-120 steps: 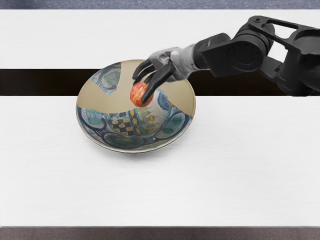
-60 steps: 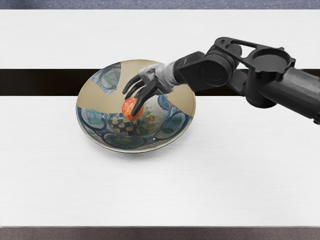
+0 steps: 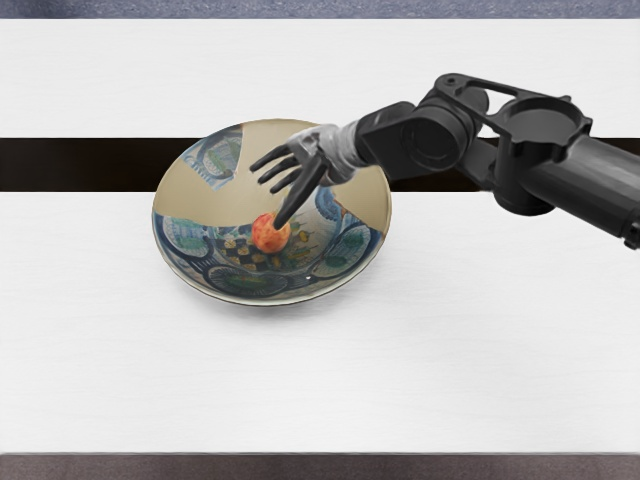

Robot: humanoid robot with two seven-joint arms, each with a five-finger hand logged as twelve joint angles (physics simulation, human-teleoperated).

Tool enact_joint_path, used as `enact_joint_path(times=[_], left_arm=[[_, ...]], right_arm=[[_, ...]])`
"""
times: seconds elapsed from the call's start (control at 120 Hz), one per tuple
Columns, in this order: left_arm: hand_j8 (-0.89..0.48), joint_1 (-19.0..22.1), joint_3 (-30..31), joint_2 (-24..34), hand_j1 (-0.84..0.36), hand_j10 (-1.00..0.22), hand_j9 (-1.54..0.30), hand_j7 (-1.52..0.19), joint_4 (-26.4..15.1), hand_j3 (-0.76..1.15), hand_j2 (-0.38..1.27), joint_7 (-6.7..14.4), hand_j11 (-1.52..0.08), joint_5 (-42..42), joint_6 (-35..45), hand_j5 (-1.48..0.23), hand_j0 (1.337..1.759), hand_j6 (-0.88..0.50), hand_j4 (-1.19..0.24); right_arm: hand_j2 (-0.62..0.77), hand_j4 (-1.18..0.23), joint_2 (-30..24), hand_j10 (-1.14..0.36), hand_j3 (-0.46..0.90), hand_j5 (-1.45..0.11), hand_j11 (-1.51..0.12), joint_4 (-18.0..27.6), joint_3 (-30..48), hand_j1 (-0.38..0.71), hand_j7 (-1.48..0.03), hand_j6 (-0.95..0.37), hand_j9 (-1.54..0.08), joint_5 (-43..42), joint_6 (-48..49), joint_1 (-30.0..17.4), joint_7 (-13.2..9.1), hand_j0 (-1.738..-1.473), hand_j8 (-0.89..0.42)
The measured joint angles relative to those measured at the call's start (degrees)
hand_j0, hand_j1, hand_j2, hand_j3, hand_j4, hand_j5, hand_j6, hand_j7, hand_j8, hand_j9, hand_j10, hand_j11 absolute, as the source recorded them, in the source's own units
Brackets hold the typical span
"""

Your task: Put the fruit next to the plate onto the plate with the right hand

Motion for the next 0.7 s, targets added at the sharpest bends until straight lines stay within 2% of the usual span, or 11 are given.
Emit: enact_joint_path(times=[0.083, 0.133, 0.383, 0.467, 0.542, 0.7], left_arm=[[-0.24, 0.0, 0.0, 0.0, 0.06, -0.24, -0.31, -0.31, 0.0, 0.0, 0.05, -0.02, -0.31, 0.0, 0.0, -0.31, 1.658, -0.24, -0.24], [-0.24, 0.0, 0.0, 0.0, 0.06, -0.24, -0.31, -0.31, 0.0, 0.0, 0.05, -0.01, -0.31, 0.0, 0.0, -0.31, 1.658, -0.24, -0.24], [-0.24, 0.0, 0.0, 0.0, 0.06, -0.24, -0.31, -0.31, 0.0, 0.0, 0.05, -0.01, -0.31, 0.0, 0.0, -0.31, 1.658, -0.24, -0.24], [-0.24, 0.0, 0.0, 0.0, 0.06, -0.24, -0.31, -0.31, 0.0, 0.0, 0.05, -0.02, -0.31, 0.0, 0.0, -0.31, 1.658, -0.24, -0.24], [-0.24, 0.0, 0.0, 0.0, 0.06, -0.24, -0.31, -0.31, 0.0, 0.0, 0.05, -0.02, -0.31, 0.0, 0.0, -0.31, 1.658, -0.24, -0.24], [-0.24, 0.0, 0.0, 0.0, 0.06, -0.24, -0.31, -0.31, 0.0, 0.0, 0.05, -0.03, -0.31, 0.0, 0.0, -0.31, 1.658, -0.24, -0.24]], right_arm=[[0.02, -0.18, -0.64, -0.16, 0.0, -0.24, -0.23, 0.69, 0.42, -0.15, -0.23, -0.17, -0.23, 0.32, -0.01, 0.69, 0.09, -1.658, -0.15], [0.01, -0.15, -2.33, -0.14, 0.0, -0.2, -0.2, 2.67, 2.13, -0.18, -0.2, -0.14, -0.2, 0.59, 0.3, 0.95, 0.07, -1.658, -0.13], [0.0, -0.08, -21.95, -0.07, 0.0, -0.1, -0.1, 21.83, 6.2, -0.26, -0.1, -0.07, -0.1, 14.99, 7.65, 0.16, -0.07, -1.658, -0.07], [-0.01, -0.07, -28.34, -0.06, 0.0, -0.09, -0.09, 25.9, 6.86, -0.27, -0.09, -0.06, -0.09, 20.29, 13.59, -2.21, 0.2, -1.658, -0.06], [-0.01, -0.06, -32.89, -0.06, 0.0, -0.08, -0.08, 28.59, 9.77, -0.28, -0.08, -0.06, -0.08, 22.76, 17.14, -6.41, 0.29, -1.658, -0.06], [-0.01, -0.05, -43.41, -0.05, 0.0, -0.07, -0.07, 30.92, 12.46, -0.29, -0.07, -0.05, -0.07, 28.35, 19.77, -13.11, 0.39, -1.658, -0.05]])
